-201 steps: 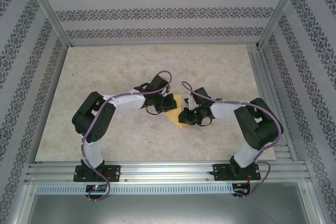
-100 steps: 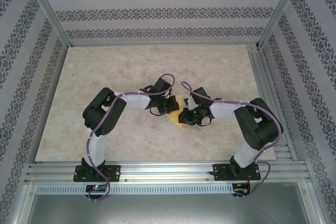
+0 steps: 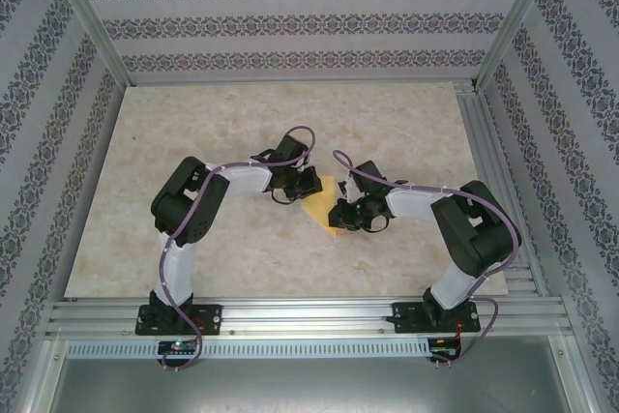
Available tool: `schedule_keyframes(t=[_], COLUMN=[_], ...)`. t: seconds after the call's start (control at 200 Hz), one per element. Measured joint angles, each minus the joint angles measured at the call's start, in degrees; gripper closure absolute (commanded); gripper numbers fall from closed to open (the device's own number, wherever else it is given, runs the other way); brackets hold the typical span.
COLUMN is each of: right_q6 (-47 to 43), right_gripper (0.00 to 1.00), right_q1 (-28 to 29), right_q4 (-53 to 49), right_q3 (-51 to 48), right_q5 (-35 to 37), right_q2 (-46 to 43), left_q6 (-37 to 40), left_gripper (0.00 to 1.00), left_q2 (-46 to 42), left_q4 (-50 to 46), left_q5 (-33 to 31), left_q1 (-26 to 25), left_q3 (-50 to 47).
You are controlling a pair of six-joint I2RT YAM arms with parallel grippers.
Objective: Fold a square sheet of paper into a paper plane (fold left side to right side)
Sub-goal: Fourth fold the wing at the center of the table.
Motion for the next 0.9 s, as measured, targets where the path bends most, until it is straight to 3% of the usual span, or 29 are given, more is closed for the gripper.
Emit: schedule_keyframes(t=[0.345,0.899], right_q6=[-0.15,-0.15], right_gripper=[0.84,0.85], right_q1=[0.28,0.39], right_q4=[-0.35,-0.63], right_q3=[0.13,0.26], right_q5=[0.59,0.74], right_q2=[-0.07,-0.07], left_q6=[2.75,6.25], left_gripper=[0.88,0.84], left_q2=[5.11,6.08], left_q4=[-2.32,-3.43], left_q5=[-1.62,-2.69], left_q1=[2.82,6.71], left_q3=[8.74,11.43])
